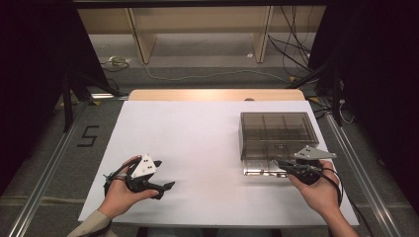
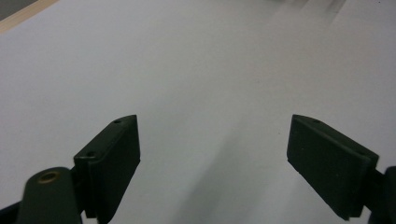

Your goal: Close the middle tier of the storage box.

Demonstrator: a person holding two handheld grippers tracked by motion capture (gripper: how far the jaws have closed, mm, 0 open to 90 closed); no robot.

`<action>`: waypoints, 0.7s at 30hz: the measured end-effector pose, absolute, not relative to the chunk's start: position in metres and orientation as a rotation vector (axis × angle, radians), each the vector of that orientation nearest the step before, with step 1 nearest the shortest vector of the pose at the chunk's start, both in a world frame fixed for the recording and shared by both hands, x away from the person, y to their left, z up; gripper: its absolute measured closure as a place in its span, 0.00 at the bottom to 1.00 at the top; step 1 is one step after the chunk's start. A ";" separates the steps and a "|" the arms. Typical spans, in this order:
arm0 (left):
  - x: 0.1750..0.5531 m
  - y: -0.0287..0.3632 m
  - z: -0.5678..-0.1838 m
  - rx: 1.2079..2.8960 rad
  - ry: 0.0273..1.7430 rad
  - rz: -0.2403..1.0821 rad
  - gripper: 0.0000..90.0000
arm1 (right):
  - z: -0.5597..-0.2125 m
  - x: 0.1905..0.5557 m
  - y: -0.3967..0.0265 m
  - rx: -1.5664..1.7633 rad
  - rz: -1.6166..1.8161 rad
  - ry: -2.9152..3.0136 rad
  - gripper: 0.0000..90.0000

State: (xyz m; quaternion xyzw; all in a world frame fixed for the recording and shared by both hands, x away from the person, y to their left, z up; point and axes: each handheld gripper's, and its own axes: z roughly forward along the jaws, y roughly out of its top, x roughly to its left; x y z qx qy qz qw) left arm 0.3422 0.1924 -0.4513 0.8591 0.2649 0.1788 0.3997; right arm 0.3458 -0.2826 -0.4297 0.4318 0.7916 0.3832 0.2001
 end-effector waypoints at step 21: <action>0.342 0.192 -0.451 2.169 0.667 0.450 0.19 | -0.435 0.328 -0.301 1.260 0.956 2.256 1.00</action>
